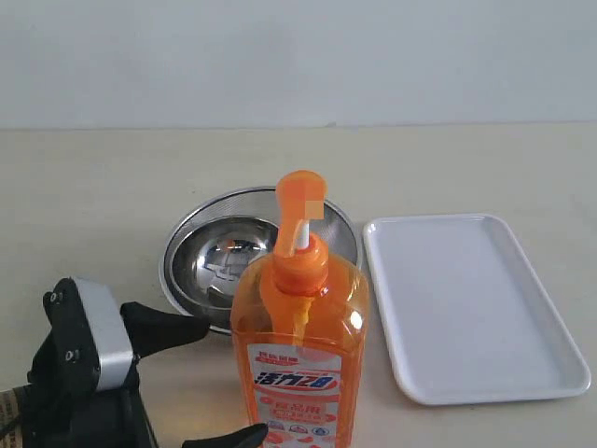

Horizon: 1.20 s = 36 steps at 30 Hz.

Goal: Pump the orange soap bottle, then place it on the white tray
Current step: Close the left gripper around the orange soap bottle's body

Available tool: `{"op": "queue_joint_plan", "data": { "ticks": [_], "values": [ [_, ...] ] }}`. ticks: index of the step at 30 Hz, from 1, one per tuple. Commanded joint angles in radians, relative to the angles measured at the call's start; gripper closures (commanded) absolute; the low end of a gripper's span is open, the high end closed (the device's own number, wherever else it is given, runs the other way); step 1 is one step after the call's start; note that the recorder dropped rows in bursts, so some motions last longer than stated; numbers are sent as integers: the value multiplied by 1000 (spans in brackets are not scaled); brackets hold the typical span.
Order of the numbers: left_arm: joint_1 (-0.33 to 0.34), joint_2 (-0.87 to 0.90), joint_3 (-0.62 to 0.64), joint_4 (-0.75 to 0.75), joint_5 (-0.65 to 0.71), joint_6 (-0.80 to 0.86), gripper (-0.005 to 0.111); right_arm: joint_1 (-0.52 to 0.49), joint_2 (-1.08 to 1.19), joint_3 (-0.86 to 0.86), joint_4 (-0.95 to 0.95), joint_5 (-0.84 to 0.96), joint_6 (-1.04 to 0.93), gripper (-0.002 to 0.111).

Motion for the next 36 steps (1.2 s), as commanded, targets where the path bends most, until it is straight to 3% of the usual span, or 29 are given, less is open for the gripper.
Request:
{"op": "queue_joint_plan", "data": {
  "ticks": [1, 19, 28, 36],
  "values": [
    [-2, 0, -3, 5, -2, -27, 1, -4, -5, -1, 1, -14, -2, 109],
    [-2, 0, -3, 125, -39, -86, 0, -4, -5, -1, 1, -14, -2, 109],
    [-2, 0, -8, -19, -41, 118, 0, -4, -5, -1, 1, -14, -2, 109],
    [-2, 0, -93, -8, -33, 161, 0, -4, -5, -1, 1, -14, -2, 109]
  ]
}}
